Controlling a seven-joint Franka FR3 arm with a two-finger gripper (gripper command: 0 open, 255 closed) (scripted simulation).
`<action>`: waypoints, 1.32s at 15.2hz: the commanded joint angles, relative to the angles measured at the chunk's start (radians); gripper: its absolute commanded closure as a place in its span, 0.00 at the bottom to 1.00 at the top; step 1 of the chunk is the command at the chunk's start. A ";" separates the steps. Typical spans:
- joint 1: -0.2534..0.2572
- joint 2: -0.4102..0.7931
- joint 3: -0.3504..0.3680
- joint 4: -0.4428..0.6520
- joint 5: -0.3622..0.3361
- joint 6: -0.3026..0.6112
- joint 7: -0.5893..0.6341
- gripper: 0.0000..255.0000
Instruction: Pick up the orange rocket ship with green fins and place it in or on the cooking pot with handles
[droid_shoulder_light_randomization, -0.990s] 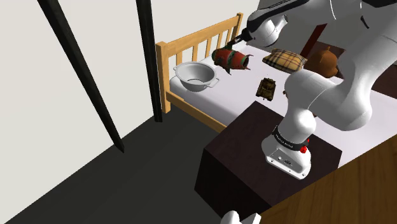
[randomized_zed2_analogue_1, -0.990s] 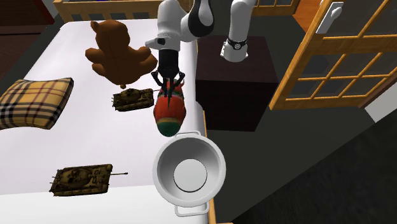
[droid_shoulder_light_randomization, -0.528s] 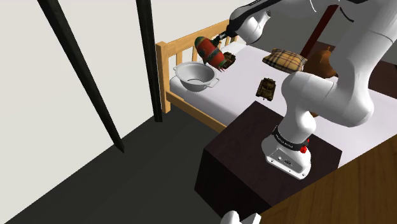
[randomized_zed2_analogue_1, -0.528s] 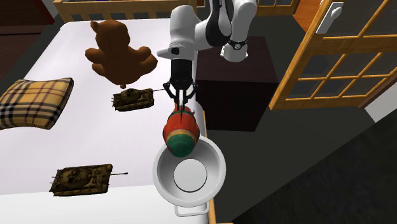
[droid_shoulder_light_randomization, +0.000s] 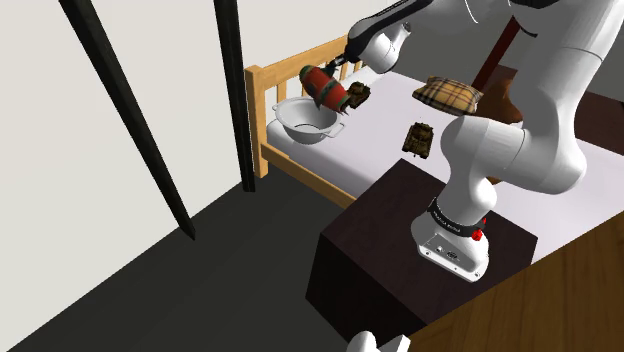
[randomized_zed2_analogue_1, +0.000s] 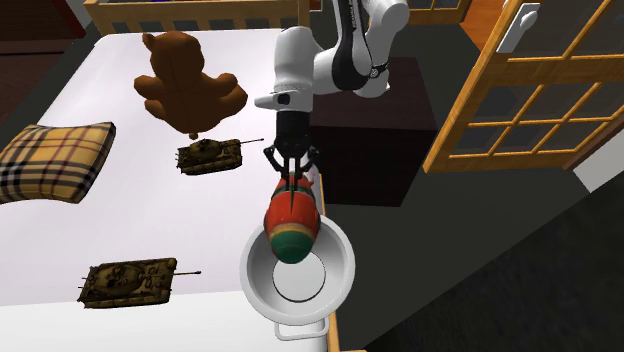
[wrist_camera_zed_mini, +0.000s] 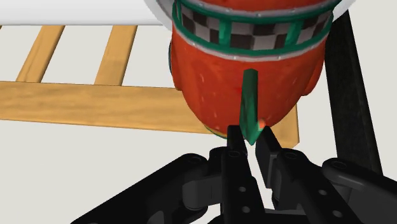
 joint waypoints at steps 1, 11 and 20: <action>0.016 -0.024 -0.015 -0.001 -0.007 0.026 -0.009 1.00; 0.075 -0.147 -0.080 0.009 -0.038 0.121 -0.055 1.00; 0.091 -0.189 -0.099 0.017 -0.052 0.149 -0.067 1.00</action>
